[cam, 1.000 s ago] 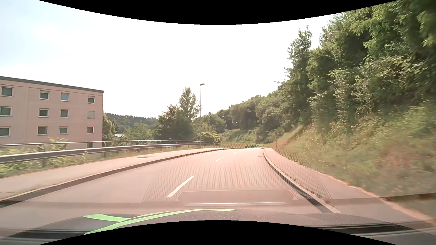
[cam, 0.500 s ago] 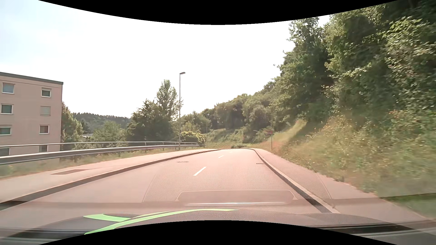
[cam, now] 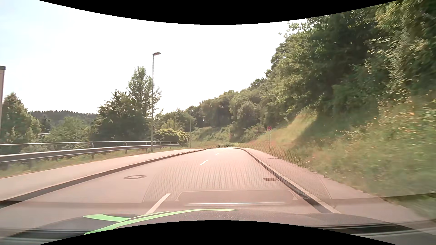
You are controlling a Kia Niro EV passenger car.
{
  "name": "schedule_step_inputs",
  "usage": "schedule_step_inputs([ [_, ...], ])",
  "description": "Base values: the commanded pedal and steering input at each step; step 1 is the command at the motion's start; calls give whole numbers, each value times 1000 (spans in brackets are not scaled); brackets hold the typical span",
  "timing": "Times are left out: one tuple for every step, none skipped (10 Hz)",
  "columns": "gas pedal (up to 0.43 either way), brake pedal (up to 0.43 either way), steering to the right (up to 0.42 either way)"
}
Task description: Follow the waypoints while adhering to traffic rules and regulations
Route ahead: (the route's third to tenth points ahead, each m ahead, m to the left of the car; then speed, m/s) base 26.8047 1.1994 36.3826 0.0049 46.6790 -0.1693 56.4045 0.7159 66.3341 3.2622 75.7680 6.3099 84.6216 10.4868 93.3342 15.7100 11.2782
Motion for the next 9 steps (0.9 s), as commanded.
schedule_step_inputs([
  [0,24,43],
  [0,104,38],
  [0,122,36],
  [0,134,36],
  [0,152,36],
  [0,189,33],
  [0,146,28],
  [0,6,21],
  [0,0,14],
])
